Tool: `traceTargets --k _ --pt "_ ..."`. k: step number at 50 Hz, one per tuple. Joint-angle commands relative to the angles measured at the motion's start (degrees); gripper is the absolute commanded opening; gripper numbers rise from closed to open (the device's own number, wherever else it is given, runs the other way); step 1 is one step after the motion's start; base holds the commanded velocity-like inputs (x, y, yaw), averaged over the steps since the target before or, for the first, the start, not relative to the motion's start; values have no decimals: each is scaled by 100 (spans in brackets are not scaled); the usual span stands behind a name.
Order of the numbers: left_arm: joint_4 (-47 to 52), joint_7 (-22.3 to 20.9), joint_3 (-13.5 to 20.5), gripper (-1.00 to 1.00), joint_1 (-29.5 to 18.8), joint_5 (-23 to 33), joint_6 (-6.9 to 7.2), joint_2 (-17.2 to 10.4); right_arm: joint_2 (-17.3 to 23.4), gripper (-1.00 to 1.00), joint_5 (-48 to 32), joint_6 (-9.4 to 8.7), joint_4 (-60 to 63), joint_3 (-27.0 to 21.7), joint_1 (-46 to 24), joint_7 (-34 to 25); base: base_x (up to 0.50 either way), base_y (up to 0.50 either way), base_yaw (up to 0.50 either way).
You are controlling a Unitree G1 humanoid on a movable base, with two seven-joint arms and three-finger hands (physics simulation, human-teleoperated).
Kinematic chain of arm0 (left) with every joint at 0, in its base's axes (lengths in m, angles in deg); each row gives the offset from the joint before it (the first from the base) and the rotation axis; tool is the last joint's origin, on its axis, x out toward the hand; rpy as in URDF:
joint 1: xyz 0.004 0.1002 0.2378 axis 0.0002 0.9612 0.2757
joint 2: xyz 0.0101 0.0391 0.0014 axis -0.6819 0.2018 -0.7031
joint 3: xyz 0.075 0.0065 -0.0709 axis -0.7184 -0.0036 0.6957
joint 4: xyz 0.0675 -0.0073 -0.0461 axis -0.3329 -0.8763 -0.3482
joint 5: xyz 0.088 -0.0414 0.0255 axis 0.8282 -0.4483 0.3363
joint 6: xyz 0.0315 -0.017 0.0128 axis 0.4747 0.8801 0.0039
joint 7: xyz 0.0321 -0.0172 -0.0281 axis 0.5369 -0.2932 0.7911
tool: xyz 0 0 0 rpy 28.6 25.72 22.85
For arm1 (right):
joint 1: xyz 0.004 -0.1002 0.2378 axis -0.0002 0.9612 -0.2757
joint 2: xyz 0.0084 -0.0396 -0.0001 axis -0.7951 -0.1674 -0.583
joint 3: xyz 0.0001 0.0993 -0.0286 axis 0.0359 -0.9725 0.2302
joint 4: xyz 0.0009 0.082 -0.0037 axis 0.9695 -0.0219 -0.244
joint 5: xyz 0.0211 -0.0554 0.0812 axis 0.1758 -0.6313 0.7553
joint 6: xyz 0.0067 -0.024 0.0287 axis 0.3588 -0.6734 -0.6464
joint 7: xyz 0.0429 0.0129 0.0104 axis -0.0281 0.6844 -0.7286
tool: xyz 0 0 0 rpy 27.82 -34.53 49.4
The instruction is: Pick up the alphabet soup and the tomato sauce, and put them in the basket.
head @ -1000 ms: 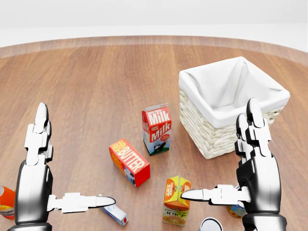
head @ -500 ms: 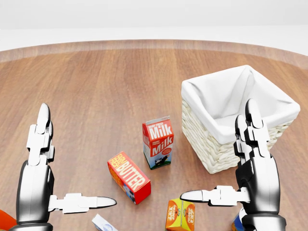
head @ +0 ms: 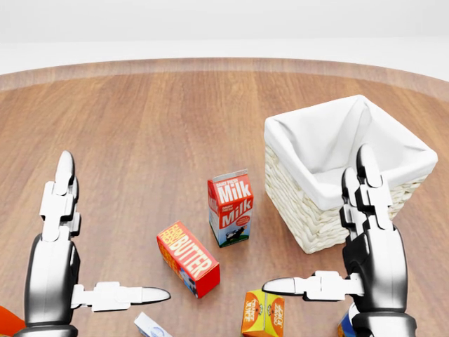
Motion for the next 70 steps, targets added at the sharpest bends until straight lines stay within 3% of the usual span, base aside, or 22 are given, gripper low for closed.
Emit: traceTargets --k 1,6,8,21,24,27,45,54,70 --pt "-3 -3 -8 100 -3 4 0 4 1 100 33 0 -22 2 3 -16 0 0 0" --pt "-106 -9 -21 100 -79 53 0 1 -1 100 52 0 -476 -23 65 -44 0 0 0" --pt "-124 -17 -16 100 -98 29 0 3 27 100 153 0 -36 -55 147 -73 0 0 0" --pt "-208 9 -15 100 -81 10 0 -7 3 100 -575 0 12 -12 627 -128 0 0 0" --pt "-179 -4 -9 100 -93 6 0 -6 6 100 -957 0 -181 -157 686 -2 0 0 0" --pt "-163 -17 -14 100 -105 6 0 -4 -27 100 -1458 0 381 -406 817 45 0 0 0" --pt "-202 0 -2 100 -133 -7 0 -3 -301 100 -2562 0 1090 -1104 1155 -214 0 0 0" --pt "-162 -8 -7 100 -126 -7 0 -4 -344 100 -4536 0 827 -1255 1160 543 0 0 0" --pt "-184 -11 -8 100 -132 -1 0 -8 -70 100 -5917 0 877 -1145 1169 1578 0 0 0"
